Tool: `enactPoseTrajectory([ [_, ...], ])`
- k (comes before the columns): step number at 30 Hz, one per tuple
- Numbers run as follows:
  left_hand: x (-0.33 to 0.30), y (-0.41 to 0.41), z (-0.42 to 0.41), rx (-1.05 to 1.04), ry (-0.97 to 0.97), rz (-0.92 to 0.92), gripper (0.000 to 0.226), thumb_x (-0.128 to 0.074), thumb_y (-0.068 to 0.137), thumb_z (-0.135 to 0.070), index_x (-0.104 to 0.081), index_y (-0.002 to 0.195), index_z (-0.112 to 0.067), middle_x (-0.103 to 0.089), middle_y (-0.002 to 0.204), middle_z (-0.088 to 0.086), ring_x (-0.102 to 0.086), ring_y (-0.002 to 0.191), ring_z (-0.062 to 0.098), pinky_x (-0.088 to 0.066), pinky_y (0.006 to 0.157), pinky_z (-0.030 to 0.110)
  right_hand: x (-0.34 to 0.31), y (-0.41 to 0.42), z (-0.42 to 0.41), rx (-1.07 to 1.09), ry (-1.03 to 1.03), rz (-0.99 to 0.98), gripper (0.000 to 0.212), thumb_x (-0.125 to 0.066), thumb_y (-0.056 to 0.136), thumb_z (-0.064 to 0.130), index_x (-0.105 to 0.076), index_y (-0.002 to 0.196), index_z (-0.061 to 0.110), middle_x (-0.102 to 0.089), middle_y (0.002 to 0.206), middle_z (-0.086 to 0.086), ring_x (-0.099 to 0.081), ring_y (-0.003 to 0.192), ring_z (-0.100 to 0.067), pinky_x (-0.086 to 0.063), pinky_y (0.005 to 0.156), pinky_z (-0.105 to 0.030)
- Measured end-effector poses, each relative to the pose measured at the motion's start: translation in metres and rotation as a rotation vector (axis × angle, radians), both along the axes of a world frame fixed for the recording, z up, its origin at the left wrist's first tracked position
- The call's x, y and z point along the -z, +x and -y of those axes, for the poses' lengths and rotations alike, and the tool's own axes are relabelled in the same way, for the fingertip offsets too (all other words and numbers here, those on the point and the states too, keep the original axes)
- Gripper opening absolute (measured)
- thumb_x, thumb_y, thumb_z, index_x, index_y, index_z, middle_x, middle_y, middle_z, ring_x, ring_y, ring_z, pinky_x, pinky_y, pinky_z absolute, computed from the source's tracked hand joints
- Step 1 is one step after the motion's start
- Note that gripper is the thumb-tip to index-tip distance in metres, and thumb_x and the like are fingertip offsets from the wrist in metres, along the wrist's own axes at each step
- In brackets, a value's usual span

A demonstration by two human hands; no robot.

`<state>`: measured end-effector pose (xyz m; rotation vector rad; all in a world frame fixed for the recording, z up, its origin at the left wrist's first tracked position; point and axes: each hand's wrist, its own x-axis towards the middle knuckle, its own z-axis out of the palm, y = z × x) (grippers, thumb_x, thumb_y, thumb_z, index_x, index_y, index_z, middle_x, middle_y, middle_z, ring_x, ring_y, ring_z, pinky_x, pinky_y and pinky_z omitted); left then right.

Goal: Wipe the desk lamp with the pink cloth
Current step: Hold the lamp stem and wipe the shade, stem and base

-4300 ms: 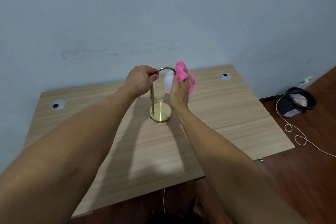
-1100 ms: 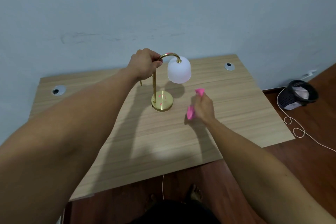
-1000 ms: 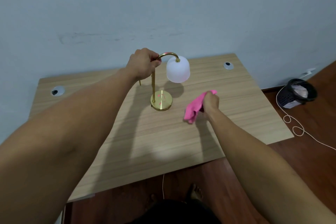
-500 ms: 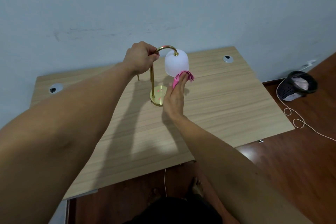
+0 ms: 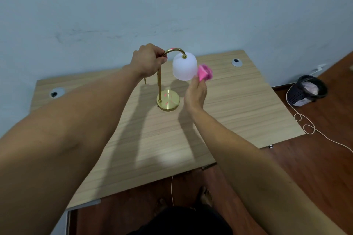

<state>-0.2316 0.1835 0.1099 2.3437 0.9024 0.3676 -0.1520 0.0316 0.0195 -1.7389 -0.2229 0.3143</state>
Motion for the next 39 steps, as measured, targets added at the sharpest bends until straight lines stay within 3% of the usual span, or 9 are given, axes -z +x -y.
enactPoseTrajectory([
  [5,-0.003,0.001,0.0,-0.014,0.001,-0.017,0.018,-0.061,0.091,-0.032,-0.077,0.095,-0.023,-0.074,0.084,0.003,-0.068,0.088,0.028,-0.051,0.094,0.047,0.023,-0.025,-0.001,-0.241,-0.116,0.262,0.062,-0.036,0.111,0.019,-0.011,0.166,0.006,-0.011,0.175,-0.013,-0.017,0.16,-0.03,-0.018,0.13,-0.038],
  [8,-0.004,0.001,0.0,-0.017,0.002,-0.025,0.018,-0.061,0.092,-0.033,-0.077,0.095,-0.024,-0.075,0.085,0.002,-0.068,0.089,0.027,-0.05,0.095,0.047,0.045,-0.034,0.014,-0.337,-0.209,0.254,0.057,-0.037,0.111,0.022,-0.022,0.165,0.018,-0.026,0.171,-0.01,-0.032,0.154,-0.029,-0.034,0.119,-0.039],
  [11,-0.004,0.0,0.0,-0.018,0.015,-0.039,0.019,-0.061,0.091,-0.035,-0.077,0.095,-0.025,-0.075,0.087,0.001,-0.068,0.09,0.026,-0.048,0.097,0.045,0.048,-0.019,0.019,-0.214,-0.314,-0.264,0.045,-0.037,0.107,0.034,-0.06,0.136,0.007,-0.069,0.117,-0.014,-0.069,0.11,-0.035,-0.055,0.084,-0.041],
  [15,-0.009,0.0,-0.001,-0.003,0.053,-0.092,0.019,-0.062,0.09,-0.039,-0.077,0.094,-0.027,-0.076,0.089,-0.001,-0.068,0.094,0.024,-0.046,0.097,0.044,0.036,0.017,0.027,-0.083,-0.045,-0.672,0.036,-0.033,0.109,0.026,-0.062,0.102,0.006,-0.067,0.087,-0.007,-0.068,0.078,-0.027,-0.055,0.07,-0.037],
  [17,-0.011,0.0,-0.004,-0.002,0.062,-0.12,0.022,-0.068,0.087,-0.044,-0.076,0.102,-0.03,-0.077,0.099,-0.004,-0.068,0.103,0.022,-0.044,0.101,0.045,0.015,0.035,0.025,-0.029,-0.003,-0.569,0.036,-0.034,0.108,0.029,-0.059,0.086,0.014,-0.068,0.088,-0.008,-0.067,0.08,-0.027,-0.058,0.074,-0.041],
  [23,0.004,-0.03,-0.008,-0.159,-0.197,0.015,0.119,-0.093,0.056,-0.05,-0.031,0.154,-0.024,-0.044,0.152,0.007,-0.051,0.134,0.029,-0.041,0.111,0.048,-0.049,0.067,0.0,-0.03,0.054,-0.19,0.035,-0.043,0.09,0.044,-0.046,0.063,0.023,-0.048,0.065,-0.005,-0.043,0.064,-0.027,-0.032,0.057,-0.035],
  [33,0.059,-0.047,-0.005,-0.434,-0.547,0.16,0.034,-0.092,0.068,-0.023,-0.072,0.09,-0.006,-0.063,0.08,0.001,-0.055,0.074,0.018,-0.041,0.067,0.026,-0.078,0.021,-0.044,-0.421,0.0,0.273,0.05,-0.031,0.106,0.045,-0.064,0.126,0.012,-0.067,0.108,-0.005,-0.059,0.104,-0.014,-0.042,0.097,-0.034],
  [36,0.066,-0.043,-0.004,-0.488,-0.557,0.219,0.023,-0.089,0.072,-0.016,-0.075,0.09,-0.009,-0.068,0.085,0.003,-0.056,0.071,0.015,-0.044,0.071,0.025,-0.063,0.005,-0.05,-0.571,-0.205,0.547,0.056,-0.032,0.107,0.044,-0.053,0.151,0.017,-0.043,0.163,-0.002,-0.026,0.156,-0.016,-0.009,0.129,-0.042],
  [39,0.072,-0.044,-0.007,-0.503,-0.578,0.268,0.015,-0.085,0.075,-0.01,-0.074,0.084,-0.013,-0.069,0.083,0.003,-0.059,0.07,0.014,-0.045,0.07,0.023,-0.054,0.001,-0.041,-0.631,-0.263,0.837,0.044,-0.041,0.108,0.03,-0.059,0.144,0.012,-0.046,0.16,-0.003,-0.021,0.158,-0.023,-0.006,0.129,-0.047],
])
